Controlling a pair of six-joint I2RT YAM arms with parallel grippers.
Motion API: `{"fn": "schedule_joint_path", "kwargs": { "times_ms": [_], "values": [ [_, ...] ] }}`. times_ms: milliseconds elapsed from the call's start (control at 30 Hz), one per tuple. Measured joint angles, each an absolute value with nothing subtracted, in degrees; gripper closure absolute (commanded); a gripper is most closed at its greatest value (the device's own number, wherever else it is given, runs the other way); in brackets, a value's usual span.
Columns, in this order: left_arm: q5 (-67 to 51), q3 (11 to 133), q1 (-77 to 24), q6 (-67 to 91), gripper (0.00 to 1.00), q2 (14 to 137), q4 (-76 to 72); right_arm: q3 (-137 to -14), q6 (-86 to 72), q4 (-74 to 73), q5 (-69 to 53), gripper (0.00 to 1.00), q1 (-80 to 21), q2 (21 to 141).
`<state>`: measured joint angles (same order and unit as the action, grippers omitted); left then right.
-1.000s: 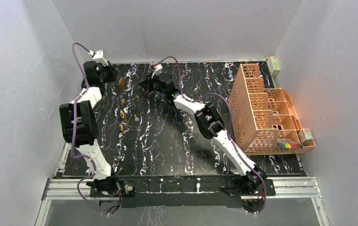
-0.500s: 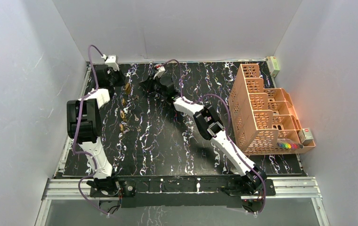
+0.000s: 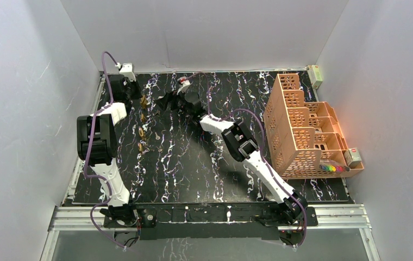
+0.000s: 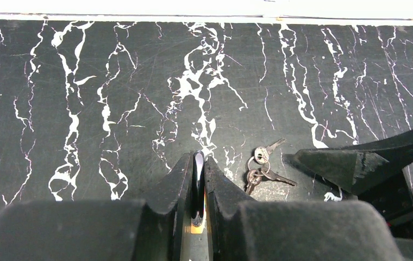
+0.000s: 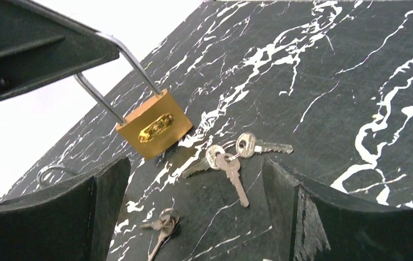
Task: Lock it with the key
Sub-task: Place the lock at the center of the board.
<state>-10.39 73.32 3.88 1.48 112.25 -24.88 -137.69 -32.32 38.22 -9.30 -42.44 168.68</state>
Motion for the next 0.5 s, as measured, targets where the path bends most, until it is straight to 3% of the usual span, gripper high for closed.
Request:
{"fn": "schedule_joint_path", "kwargs": {
  "times_ms": [100, 267, 500],
  "values": [
    [-9.85, 73.28, 3.79, 1.06, 0.99, 112.25, -24.95, -132.97, -31.24, 39.88, -9.76, 0.01, -42.48, 166.08],
    [-9.39, 72.62, 3.57, -0.10, 0.81, 112.25, -25.65, -118.87, -29.41, 41.23, -11.31, 0.02, -41.98, 157.49],
    [-9.13, 72.58, 3.53, -0.43, 0.71, 112.25, -27.16, -101.60, -23.29, 39.20, -12.56, 0.01, -40.99, 140.99]
  ]
}}
